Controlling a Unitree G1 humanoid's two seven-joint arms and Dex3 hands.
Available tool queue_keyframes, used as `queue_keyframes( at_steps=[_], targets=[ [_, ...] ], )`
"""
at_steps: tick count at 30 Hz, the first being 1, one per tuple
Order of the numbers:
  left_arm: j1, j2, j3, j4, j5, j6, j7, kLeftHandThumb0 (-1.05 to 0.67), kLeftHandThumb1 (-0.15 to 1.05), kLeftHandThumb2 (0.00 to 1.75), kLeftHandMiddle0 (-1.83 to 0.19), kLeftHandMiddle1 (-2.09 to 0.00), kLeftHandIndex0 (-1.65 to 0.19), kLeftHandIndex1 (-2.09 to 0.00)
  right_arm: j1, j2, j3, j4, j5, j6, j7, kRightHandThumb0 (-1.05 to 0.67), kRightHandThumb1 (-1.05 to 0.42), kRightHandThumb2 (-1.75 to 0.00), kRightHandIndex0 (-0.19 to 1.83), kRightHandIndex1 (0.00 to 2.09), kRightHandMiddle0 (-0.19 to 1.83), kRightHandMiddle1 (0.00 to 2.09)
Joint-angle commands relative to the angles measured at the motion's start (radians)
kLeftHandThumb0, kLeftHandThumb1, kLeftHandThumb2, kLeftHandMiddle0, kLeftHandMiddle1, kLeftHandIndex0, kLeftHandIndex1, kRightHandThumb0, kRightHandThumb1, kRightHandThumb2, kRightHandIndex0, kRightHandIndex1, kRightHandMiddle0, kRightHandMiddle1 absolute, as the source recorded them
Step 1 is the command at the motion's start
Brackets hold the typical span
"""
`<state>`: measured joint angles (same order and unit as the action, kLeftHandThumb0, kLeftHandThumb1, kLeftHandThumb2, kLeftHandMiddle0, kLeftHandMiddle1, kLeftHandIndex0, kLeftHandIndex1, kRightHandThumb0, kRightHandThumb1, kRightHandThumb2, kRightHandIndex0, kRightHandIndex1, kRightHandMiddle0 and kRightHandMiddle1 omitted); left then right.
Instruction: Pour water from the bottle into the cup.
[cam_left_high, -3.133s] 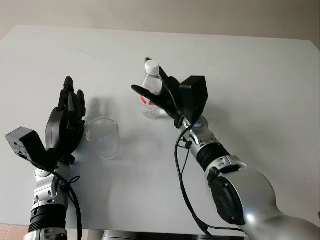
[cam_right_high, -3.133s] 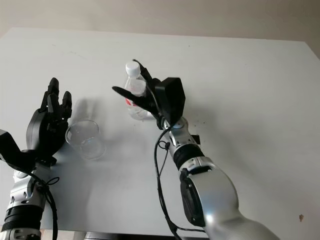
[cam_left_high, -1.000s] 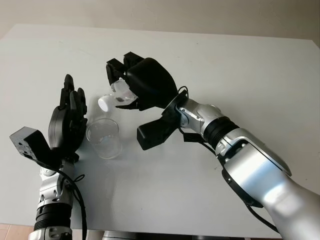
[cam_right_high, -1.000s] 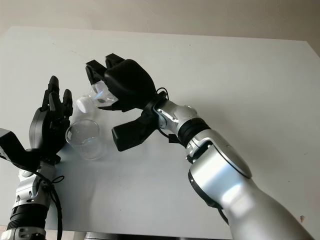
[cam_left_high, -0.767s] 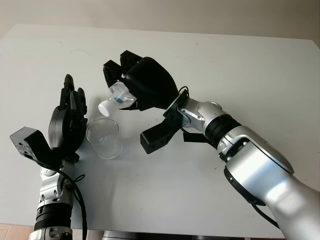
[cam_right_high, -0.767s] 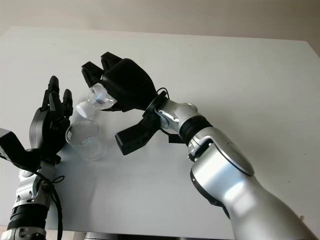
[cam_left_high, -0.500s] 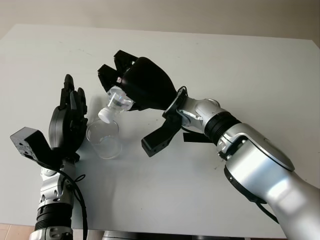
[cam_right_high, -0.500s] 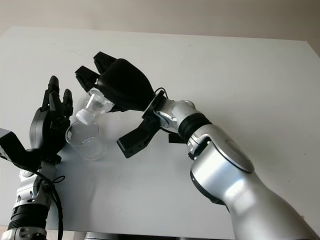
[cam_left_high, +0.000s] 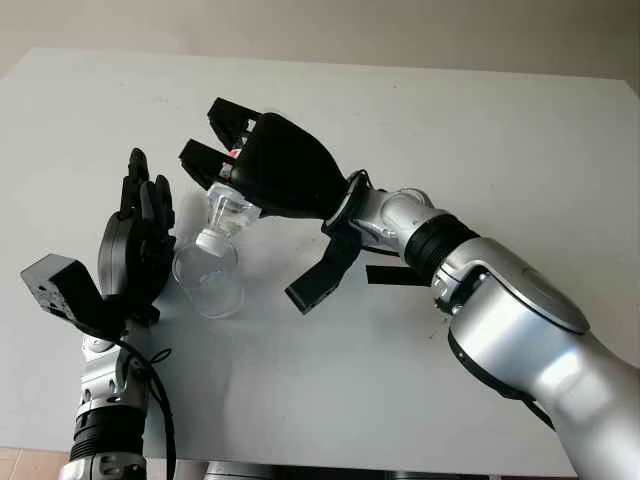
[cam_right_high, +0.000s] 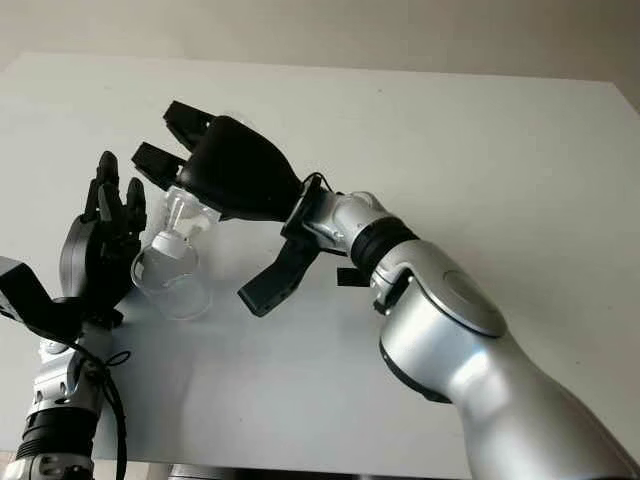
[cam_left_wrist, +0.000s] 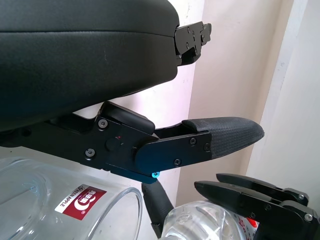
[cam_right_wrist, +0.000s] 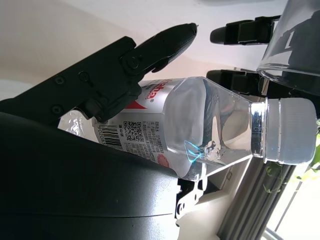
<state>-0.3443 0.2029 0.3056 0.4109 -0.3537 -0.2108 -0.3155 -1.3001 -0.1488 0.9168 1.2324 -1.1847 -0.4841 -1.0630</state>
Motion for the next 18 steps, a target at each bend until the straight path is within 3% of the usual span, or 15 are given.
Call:
queue_keyframes(
  at_steps=[1, 18],
  targets=[
    [0.001, -0.006, -0.003, 0.011, 0.002, 0.002, -0.002, -0.85, 1.05, 0.61, 0.19, 0.00, 0.19, 0.00, -0.036, 0.000, 0.011, -0.018, -0.010, 0.012, -0.019, -0.42, -1.05, -0.10, 1.31, 2.09, 0.64, 2.09],
    [-0.006, -0.007, -0.002, 0.019, -0.001, 0.003, 0.000, -0.85, 1.05, 0.60, 0.19, 0.00, 0.19, 0.00, -0.061, 0.004, 0.073, -0.012, -0.072, 0.085, -0.124, -0.41, -1.05, -0.21, 1.23, 2.09, 0.78, 2.09]
  ],
)
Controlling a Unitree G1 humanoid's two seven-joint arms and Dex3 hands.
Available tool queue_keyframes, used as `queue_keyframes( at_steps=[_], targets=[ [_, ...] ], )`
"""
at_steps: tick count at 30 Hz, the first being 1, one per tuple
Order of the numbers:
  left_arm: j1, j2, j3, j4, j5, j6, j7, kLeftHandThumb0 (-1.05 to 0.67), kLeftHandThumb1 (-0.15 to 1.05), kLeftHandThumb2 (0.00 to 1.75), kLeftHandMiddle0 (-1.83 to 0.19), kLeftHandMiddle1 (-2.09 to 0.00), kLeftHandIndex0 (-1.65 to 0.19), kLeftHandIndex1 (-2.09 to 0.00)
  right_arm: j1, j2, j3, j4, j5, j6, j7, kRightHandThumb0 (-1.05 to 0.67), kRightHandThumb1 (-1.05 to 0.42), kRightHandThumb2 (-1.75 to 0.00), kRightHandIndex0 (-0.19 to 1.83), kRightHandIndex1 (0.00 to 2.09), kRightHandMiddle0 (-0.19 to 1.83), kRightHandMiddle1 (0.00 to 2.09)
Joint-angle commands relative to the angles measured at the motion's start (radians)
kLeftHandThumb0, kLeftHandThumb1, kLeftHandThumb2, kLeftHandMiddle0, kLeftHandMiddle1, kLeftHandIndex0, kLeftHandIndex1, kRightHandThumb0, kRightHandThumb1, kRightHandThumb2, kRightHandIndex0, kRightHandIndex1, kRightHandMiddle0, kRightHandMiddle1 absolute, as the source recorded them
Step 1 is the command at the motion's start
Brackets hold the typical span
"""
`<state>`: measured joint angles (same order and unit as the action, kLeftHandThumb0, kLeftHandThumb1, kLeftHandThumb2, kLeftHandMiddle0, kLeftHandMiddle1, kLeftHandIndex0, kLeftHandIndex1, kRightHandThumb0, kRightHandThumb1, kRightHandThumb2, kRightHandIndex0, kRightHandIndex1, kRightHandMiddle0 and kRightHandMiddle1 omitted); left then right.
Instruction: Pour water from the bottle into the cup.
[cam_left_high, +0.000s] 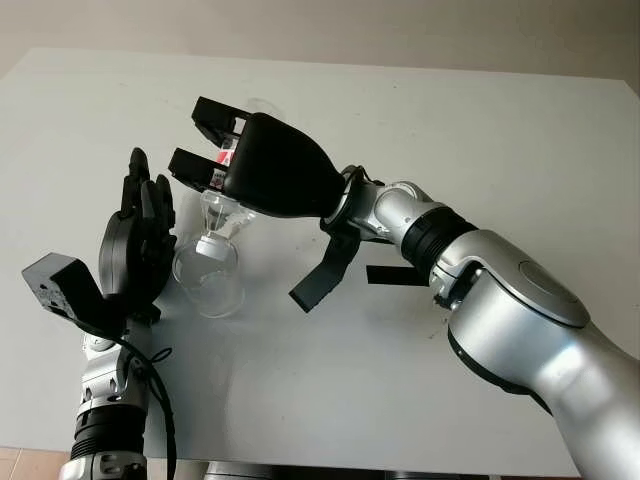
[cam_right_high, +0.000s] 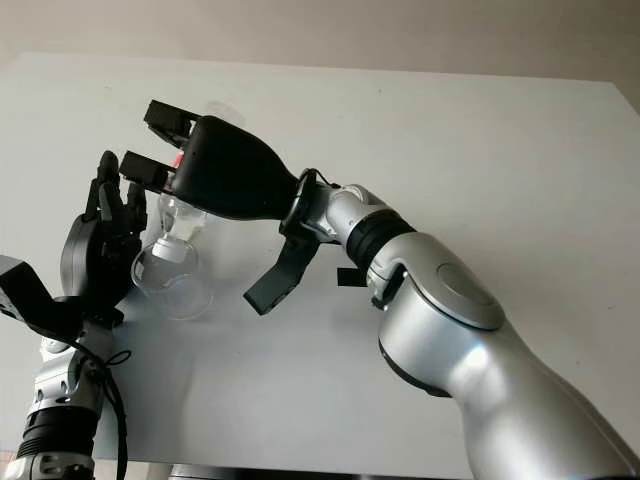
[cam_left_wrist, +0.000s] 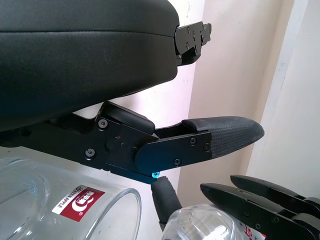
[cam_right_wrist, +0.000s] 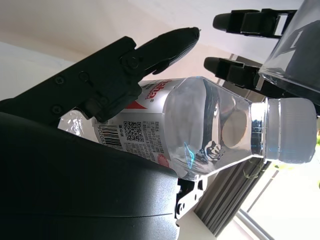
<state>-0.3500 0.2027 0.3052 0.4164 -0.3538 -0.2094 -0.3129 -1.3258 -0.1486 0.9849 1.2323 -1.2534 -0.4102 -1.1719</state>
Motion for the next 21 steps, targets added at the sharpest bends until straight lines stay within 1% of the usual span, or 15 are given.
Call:
queue_keyframes(
  at_steps=[1, 7, 9, 12, 13, 15, 16, 18, 19, 21],
  targets=[
    [-0.001, -0.006, -0.001, 0.017, -0.001, -0.001, -0.005, -0.85, 1.05, 0.60, 0.19, 0.00, 0.19, 0.00, -0.036, 0.004, 0.006, -0.011, -0.005, 0.013, -0.018, -0.40, -1.05, -0.21, 1.22, 2.09, 0.79, 2.09],
    [-0.002, -0.005, 0.000, 0.022, 0.001, -0.005, -0.006, -0.85, 1.05, 0.59, 0.19, 0.00, 0.19, 0.00, -0.033, 0.002, 0.000, -0.010, 0.010, -0.007, -0.022, -0.40, -1.05, -0.21, 1.23, 2.09, 0.83, 2.09],
    [-0.002, -0.002, -0.001, 0.023, 0.001, -0.005, -0.012, -0.85, 1.05, 0.60, 0.19, 0.00, 0.19, 0.00, -0.024, 0.000, -0.026, -0.011, 0.045, -0.033, -0.010, -0.40, -1.05, -0.20, 1.27, 2.09, 0.83, 2.09],
    [-0.001, -0.004, 0.001, 0.019, -0.003, 0.003, -0.012, -0.85, 1.05, 0.60, 0.19, 0.00, 0.19, 0.00, -0.008, -0.007, -0.077, -0.006, 0.116, -0.086, 0.004, -0.38, -1.04, -0.20, 1.31, 2.09, 0.89, 2.09],
    [-0.001, -0.004, 0.001, 0.017, -0.003, 0.006, -0.011, -0.85, 1.05, 0.60, 0.19, 0.00, 0.19, 0.00, 0.002, -0.010, -0.111, -0.002, 0.162, -0.131, 0.027, -0.33, -1.04, -0.25, 1.33, 2.09, 0.93, 2.09],
    [-0.002, -0.004, 0.001, 0.016, -0.004, 0.008, -0.011, -0.85, 1.05, 0.60, 0.19, 0.00, 0.19, 0.00, 0.021, -0.016, -0.179, 0.001, 0.254, -0.202, 0.098, -0.26, -0.89, -0.60, 1.32, 2.09, 0.96, 2.09],
    [-0.001, -0.003, 0.000, 0.015, -0.002, 0.008, -0.010, -0.85, 1.05, 0.60, 0.19, 0.00, 0.19, 0.00, 0.038, -0.019, -0.232, 0.001, 0.324, -0.230, 0.172, -0.23, -0.85, -0.70, 1.33, 2.09, 0.95, 2.09],
    [-0.001, -0.002, 0.000, 0.016, 0.000, 0.008, -0.009, -0.85, 1.05, 0.60, 0.19, 0.00, 0.19, 0.00, 0.067, -0.024, -0.319, -0.011, 0.438, -0.266, 0.295, -0.21, -0.84, -0.68, 1.34, 2.09, 0.91, 2.09],
    [-0.003, -0.001, 0.000, 0.018, 0.001, 0.007, -0.010, -0.85, 1.05, 0.60, 0.19, 0.00, 0.19, 0.00, 0.085, -0.027, -0.367, -0.021, 0.498, -0.284, 0.350, -0.15, -0.77, -0.74, 1.33, 2.09, 0.89, 2.09],
    [-0.005, 0.001, 0.000, 0.021, 0.002, 0.005, -0.011, -0.85, 1.05, 0.60, 0.19, 0.00, 0.19, 0.00, 0.118, -0.031, -0.454, -0.040, 0.612, -0.310, 0.471, -0.10, -0.69, -0.87, 1.38, 2.09, 0.97, 2.09]
  ],
)
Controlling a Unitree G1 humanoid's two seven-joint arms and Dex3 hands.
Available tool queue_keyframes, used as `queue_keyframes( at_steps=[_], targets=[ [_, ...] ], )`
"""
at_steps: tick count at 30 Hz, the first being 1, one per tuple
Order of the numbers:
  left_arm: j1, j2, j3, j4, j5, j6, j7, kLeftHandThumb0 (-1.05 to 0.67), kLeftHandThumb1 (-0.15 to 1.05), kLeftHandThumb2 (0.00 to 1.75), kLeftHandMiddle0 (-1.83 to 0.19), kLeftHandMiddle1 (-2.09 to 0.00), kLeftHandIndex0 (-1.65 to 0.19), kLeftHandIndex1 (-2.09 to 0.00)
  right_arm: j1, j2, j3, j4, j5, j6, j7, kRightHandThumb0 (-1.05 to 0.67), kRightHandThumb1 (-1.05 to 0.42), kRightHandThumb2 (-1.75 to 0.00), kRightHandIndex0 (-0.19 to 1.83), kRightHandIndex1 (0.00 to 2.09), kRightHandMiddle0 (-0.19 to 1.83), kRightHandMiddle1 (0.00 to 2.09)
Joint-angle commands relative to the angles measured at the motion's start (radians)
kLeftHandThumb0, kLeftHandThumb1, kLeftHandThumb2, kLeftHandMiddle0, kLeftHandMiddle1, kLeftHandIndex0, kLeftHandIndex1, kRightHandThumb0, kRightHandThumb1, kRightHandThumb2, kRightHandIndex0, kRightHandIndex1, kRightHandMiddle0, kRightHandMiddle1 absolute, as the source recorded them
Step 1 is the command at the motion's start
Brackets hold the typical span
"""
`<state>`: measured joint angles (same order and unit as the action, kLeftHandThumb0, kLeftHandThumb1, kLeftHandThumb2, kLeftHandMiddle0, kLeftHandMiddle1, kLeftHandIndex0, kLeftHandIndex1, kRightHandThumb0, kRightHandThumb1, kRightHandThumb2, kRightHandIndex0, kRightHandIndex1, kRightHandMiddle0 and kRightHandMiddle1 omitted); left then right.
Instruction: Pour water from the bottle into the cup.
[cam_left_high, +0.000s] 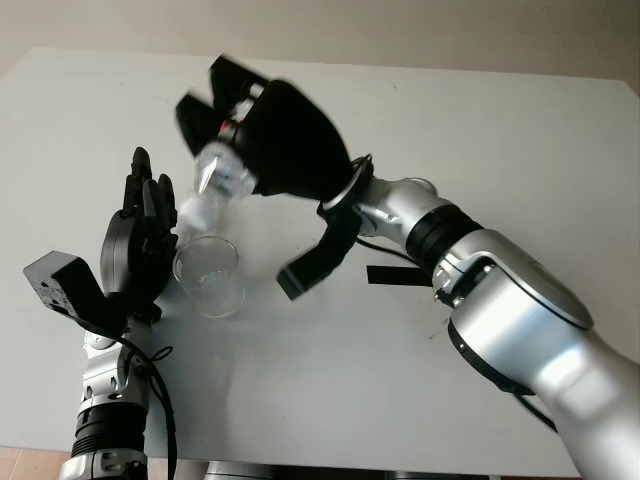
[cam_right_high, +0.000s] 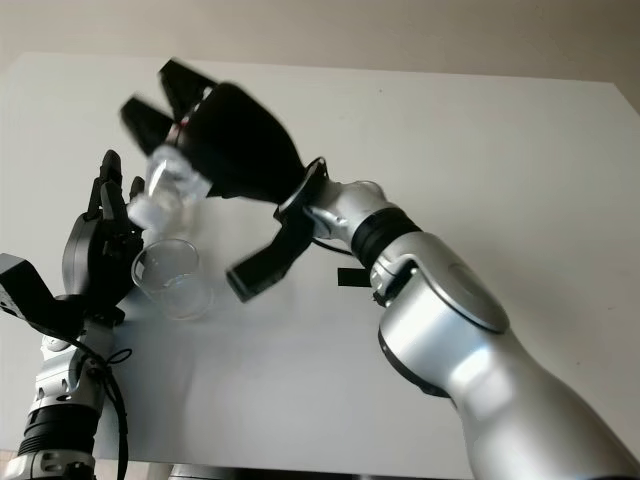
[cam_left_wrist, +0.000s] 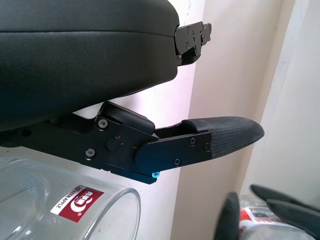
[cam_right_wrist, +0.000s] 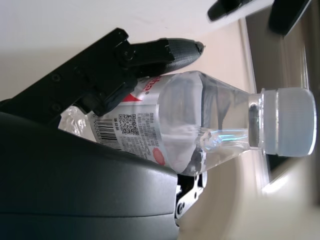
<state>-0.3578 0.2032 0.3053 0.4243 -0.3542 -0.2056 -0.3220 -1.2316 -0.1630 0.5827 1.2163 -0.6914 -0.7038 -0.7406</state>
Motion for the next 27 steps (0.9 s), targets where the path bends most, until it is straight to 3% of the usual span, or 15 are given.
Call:
queue_keyframes(
  at_steps=[1, 4, 6, 8, 10, 13, 16, 20, 22, 27],
  targets=[
    [0.003, 0.001, 0.000, 0.012, 0.003, 0.002, -0.002, -0.85, 1.05, 0.60, 0.19, 0.00, 0.19, 0.00, 0.039, -0.019, -0.090, -0.035, 0.102, -0.021, 0.107, -0.10, -0.69, -0.90, 1.40, 2.09, 1.01, 2.09],
    [0.002, 0.003, 0.001, 0.012, 0.001, 0.004, -0.003, -0.85, 1.05, 0.60, 0.19, 0.00, 0.19, 0.00, 0.084, -0.025, -0.180, -0.076, 0.215, -0.025, 0.251, -0.11, -0.74, -0.81, 1.44, 2.09, 1.04, 2.09],
    [0.001, 0.006, 0.002, 0.014, 0.000, 0.007, -0.006, -0.86, 1.05, 0.60, 0.19, 0.00, 0.19, 0.00, 0.130, -0.022, -0.261, -0.124, 0.335, 0.006, 0.396, -0.13, -0.94, -0.44, 1.37, 2.09, 0.99, 2.09],
    [0.002, 0.008, 0.001, 0.011, -0.001, 0.013, -0.010, -0.86, 1.05, 0.60, 0.19, 0.00, 0.19, 0.00, 0.180, -0.020, -0.328, -0.207, 0.443, 0.096, 0.541, -0.18, -1.02, -0.26, 1.31, 2.09, 0.98, 2.09],
    [0.003, 0.008, 0.001, 0.008, -0.001, 0.016, -0.010, -0.86, 1.05, 0.60, 0.19, 0.00, 0.19, 0.00, 0.228, -0.027, -0.365, -0.302, 0.494, 0.186, 0.631, -0.20, -1.04, -0.20, 1.27, 2.09, 0.98, 2.09],
    [0.001, 0.003, 0.002, 0.012, -0.003, 0.016, -0.009, -0.85, 1.05, 0.60, 0.19, 0.00, 0.19, 0.00, 0.325, -0.044, -0.438, -0.467, 0.624, 0.337, 0.804, -0.19, -1.05, -0.20, 1.12, 2.09, 0.90, 2.09],
    [0.007, 0.000, 0.001, 0.006, -0.003, 0.018, -0.006, -0.86, 1.05, 0.60, 0.19, 0.00, 0.19, 0.00, 0.430, -0.072, -0.506, -0.693, 0.749, 0.582, 0.935, -0.18, -1.05, -0.24, 1.05, 2.09, 0.84, 2.09],
    [0.012, -0.002, 0.002, 0.003, -0.003, 0.020, -0.006, -0.86, 1.05, 0.60, 0.19, 0.00, 0.19, 0.00, 0.536, -0.118, -0.591, -0.957, 0.875, 0.874, 1.020, -0.19, -1.05, -0.25, 0.86, 2.09, 0.39, 2.09],
    [0.013, -0.004, 0.002, 0.003, -0.005, 0.020, -0.007, -0.85, 1.05, 0.60, 0.19, 0.00, 0.19, 0.00, 0.570, -0.134, -0.624, -1.044, 0.912, 0.964, 1.035, -0.20, -1.05, -0.25, 0.87, 2.09, 0.19, 2.09],
    [0.009, -0.009, 0.001, 0.018, -0.008, 0.007, -0.023, -0.85, 1.05, 0.60, 0.19, 0.00, 0.19, 0.00, 0.658, -0.151, -0.703, -1.236, 0.989, 1.155, 1.022, -0.21, -1.05, -0.27, 0.96, 2.09, 0.06, 2.09]
  ],
)
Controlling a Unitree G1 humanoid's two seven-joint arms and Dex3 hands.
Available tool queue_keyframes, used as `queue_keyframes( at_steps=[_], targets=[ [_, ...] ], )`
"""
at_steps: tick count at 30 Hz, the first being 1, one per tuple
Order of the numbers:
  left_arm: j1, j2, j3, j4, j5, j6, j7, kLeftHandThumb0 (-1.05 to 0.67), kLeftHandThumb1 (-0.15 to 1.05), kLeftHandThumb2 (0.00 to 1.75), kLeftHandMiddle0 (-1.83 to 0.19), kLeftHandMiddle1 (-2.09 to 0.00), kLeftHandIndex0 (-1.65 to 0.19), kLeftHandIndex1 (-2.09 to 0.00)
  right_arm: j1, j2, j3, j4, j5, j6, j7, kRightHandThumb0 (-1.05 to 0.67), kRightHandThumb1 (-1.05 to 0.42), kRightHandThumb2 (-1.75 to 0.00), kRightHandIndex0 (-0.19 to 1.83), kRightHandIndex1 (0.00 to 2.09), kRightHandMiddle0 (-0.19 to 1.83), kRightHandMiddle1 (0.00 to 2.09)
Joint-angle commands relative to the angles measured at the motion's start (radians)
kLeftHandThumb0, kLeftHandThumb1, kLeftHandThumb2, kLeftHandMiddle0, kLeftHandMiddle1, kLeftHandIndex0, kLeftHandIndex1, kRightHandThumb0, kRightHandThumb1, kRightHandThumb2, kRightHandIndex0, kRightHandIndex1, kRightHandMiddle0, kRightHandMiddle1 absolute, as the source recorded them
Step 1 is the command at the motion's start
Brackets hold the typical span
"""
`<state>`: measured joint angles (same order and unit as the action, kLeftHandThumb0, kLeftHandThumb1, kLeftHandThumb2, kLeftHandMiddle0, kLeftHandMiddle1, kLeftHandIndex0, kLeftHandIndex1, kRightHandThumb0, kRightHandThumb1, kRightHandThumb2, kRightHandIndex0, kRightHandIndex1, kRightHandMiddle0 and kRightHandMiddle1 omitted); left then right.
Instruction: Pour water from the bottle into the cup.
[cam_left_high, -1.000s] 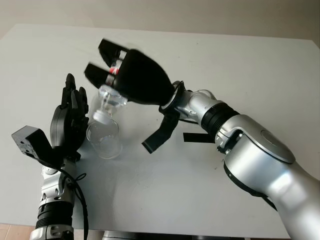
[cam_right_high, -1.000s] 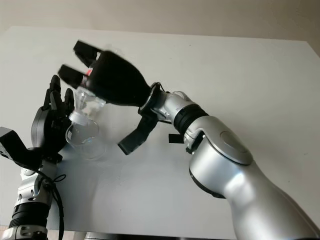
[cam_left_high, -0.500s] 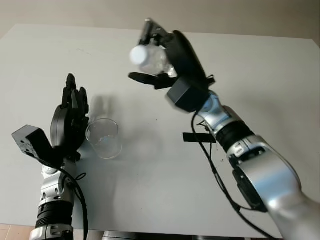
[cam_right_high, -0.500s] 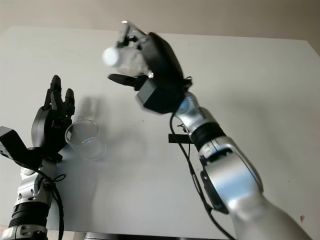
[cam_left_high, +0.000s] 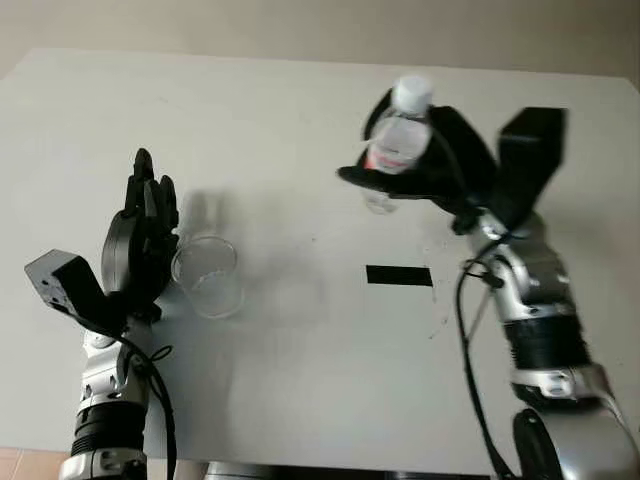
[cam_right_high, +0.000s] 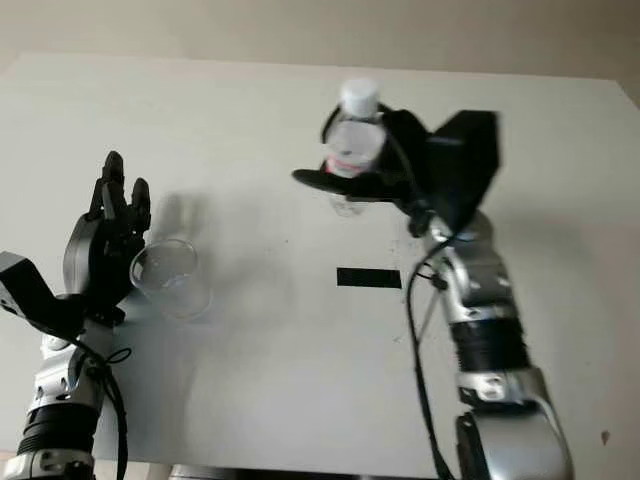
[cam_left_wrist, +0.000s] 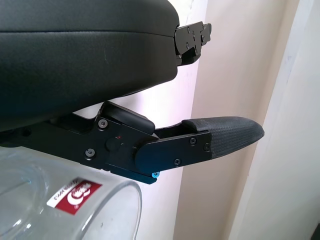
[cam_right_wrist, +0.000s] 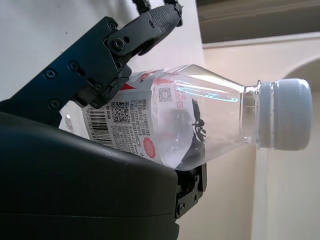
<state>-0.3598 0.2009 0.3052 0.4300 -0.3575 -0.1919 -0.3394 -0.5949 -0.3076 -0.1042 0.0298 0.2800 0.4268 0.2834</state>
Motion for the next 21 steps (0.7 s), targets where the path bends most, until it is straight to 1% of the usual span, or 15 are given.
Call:
queue_keyframes(
  at_steps=[1, 4, 6, 8, 11, 14, 16, 17, 21],
  targets=[
    [0.011, -0.007, 0.002, 0.014, -0.004, -0.007, -0.005, -0.85, 1.05, 0.60, 0.19, 0.00, 0.19, 0.00, 0.036, -0.005, -0.027, -0.075, 0.030, 0.049, -0.004, -0.22, -1.05, -0.27, 0.97, 2.09, 0.05, 2.09],
    [0.015, -0.006, 0.002, 0.011, -0.001, -0.005, -0.002, -0.85, 1.05, 0.60, 0.19, 0.00, 0.19, 0.00, 0.075, 0.001, -0.056, -0.140, 0.071, 0.123, -0.013, -0.24, -1.05, -0.27, 0.99, 2.09, 0.05, 2.09],
    [0.018, -0.003, 0.002, 0.003, -0.002, 0.001, -0.002, -0.85, 1.05, 0.60, 0.19, 0.00, 0.19, 0.00, 0.094, 0.004, -0.069, -0.167, 0.097, 0.165, -0.018, -0.24, -1.05, -0.28, 0.96, 2.09, 0.04, 2.09],
    [0.022, -0.001, 0.003, -0.005, -0.005, 0.008, -0.003, -0.84, 1.05, 0.61, 0.19, 0.00, 0.19, 0.00, 0.111, 0.009, -0.068, -0.178, 0.099, 0.177, -0.027, -0.25, -1.05, -0.28, 0.93, 2.09, 0.02, 2.09],
    [0.025, 0.002, 0.004, -0.013, -0.009, 0.014, -0.010, -0.84, 1.05, 0.62, 0.19, 0.00, 0.19, 0.00, 0.131, 0.015, -0.054, -0.184, 0.084, 0.185, -0.045, -0.27, -1.05, -0.27, 1.03, 2.09, 0.13, 2.09],
    [0.029, 0.004, 0.004, -0.022, -0.005, 0.018, -0.006, -0.85, 1.05, 0.63, 0.19, 0.00, 0.19, 0.00, 0.146, 0.021, -0.041, -0.176, 0.076, 0.198, -0.055, -0.27, -1.05, -0.26, 1.07, 2.09, 0.20, 2.09],
    [0.030, 0.004, 0.005, -0.026, -0.006, 0.021, -0.005, -0.85, 1.05, 0.63, 0.19, 0.00, 0.19, 0.00, 0.151, 0.025, -0.030, -0.171, 0.069, 0.213, -0.064, -0.28, -1.05, -0.26, 1.14, 2.09, 0.35, 2.09],
    [0.030, 0.004, 0.005, -0.027, -0.006, 0.023, -0.004, -0.85, 1.05, 0.63, 0.19, 0.00, 0.19, 0.00, 0.154, 0.028, -0.025, -0.166, 0.066, 0.214, -0.066, -0.28, -1.05, -0.26, 1.17, 2.09, 0.38, 2.09],
    [0.033, 0.007, 0.007, -0.030, -0.002, 0.026, -0.001, -0.85, 1.05, 0.63, 0.19, 0.00, 0.19, 0.00, 0.154, 0.039, -0.005, -0.132, 0.049, 0.220, -0.074, -0.29, -1.05, -0.25, 1.20, 2.09, 0.42, 2.09]
  ],
)
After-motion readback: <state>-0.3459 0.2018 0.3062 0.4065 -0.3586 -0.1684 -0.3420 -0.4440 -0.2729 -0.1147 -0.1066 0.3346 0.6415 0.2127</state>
